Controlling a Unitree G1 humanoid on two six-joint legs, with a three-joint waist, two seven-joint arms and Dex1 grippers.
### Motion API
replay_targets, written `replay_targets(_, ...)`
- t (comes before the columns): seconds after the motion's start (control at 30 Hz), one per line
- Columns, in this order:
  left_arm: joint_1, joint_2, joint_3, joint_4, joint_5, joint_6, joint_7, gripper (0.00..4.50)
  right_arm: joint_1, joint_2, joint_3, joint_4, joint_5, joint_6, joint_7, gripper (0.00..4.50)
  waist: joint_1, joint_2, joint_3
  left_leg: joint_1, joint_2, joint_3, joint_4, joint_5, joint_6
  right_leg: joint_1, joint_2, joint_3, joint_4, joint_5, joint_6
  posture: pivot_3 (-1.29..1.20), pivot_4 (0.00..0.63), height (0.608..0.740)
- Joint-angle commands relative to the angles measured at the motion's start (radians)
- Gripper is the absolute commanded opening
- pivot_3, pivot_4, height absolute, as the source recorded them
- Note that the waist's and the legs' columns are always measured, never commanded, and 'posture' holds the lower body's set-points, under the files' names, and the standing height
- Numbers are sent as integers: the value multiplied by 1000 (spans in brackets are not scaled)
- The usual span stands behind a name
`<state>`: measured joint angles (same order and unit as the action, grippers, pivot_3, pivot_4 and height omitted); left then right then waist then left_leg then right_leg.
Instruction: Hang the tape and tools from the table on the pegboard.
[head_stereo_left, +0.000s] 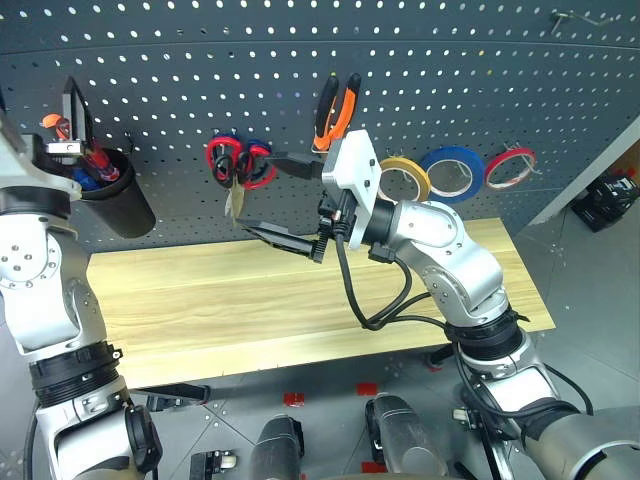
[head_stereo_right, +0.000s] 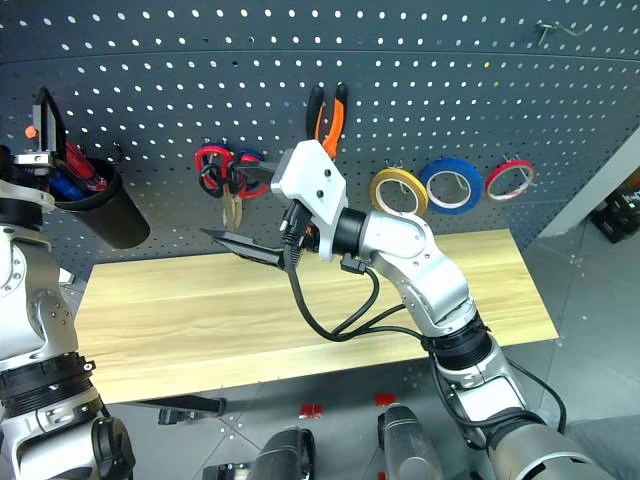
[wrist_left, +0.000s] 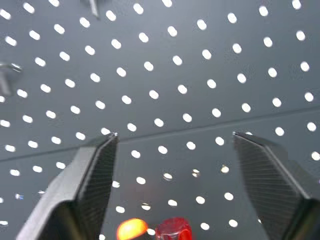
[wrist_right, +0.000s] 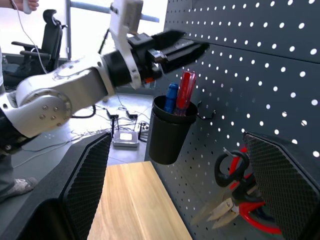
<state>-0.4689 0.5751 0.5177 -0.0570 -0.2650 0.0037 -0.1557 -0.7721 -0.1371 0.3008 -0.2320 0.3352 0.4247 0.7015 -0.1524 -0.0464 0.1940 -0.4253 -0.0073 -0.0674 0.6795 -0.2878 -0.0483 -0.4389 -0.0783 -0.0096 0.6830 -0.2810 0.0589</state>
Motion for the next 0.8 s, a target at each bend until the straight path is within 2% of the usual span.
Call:
replay_targets(0.03, 21, -1, 22, -83, -7, 18, 27, 3716, -2, 1, -6, -46, 7, -15, 8, 4500, 0, -1, -1, 0, 0, 0, 0, 0, 0, 1, 0, 0, 0, 0, 0, -112, 133, 740)
replay_targets(0.17, 82, 2, -59, -187, 5, 77, -18, 3716, 19, -9, -13, -59, 9, -12, 6, 4500, 1, 0, -7, 0, 0, -3, 0, 0, 0, 2, -1, 0, 0, 0, 0, -103, 125, 740)
replay_targets(0.23, 123, -9, -106, -252, -51, 139, -71, 3716, 35, -15, -22, -66, 9, -12, -1, 4500, 2, 1, -14, 0, 0, -3, 0, 0, 0, 2, -2, 0, 0, 0, 0, -101, 121, 740)
replay_targets(0.43, 305, -28, -184, -380, -104, 286, -140, 3716, 135, -35, -84, -82, -34, -47, -95, 4500, 1, 9, -40, 1, -1, -4, -1, 0, 0, 4, -2, 0, -1, 0, 0, -88, 111, 740)
replay_targets(0.53, 372, -65, -189, -393, -77, 304, -105, 3716, 211, -55, -103, -84, -61, -69, -127, 4500, 11, 12, -45, 9, -1, -4, -2, 0, 1, 14, -2, 0, -3, 0, 0, -82, 102, 740)
replay_targets(0.63, 447, -146, -151, -377, -83, 329, -35, 3716, 319, -80, -125, -77, -92, -82, -169, 4500, 17, 14, -54, 12, -2, -5, -2, -1, 2, 18, -2, 1, -3, 0, 0, -79, 91, 740)
replay_targets(0.73, 505, -220, -118, -337, -5, 425, 125, 3716, 450, -103, -161, -13, -174, -163, -251, 4500, 29, 14, -70, 15, -2, -4, -2, -2, 3, 20, -2, 2, -3, 0, 0, -79, 86, 740)
replay_targets(0.8, 524, -235, -113, -336, -3, 474, 146, 3716, 494, -112, -171, 29, -212, -231, -277, 4500, 39, 14, -71, 17, -4, -3, -2, -2, 4, 21, -2, 3, -3, 0, 0, -79, 84, 740)
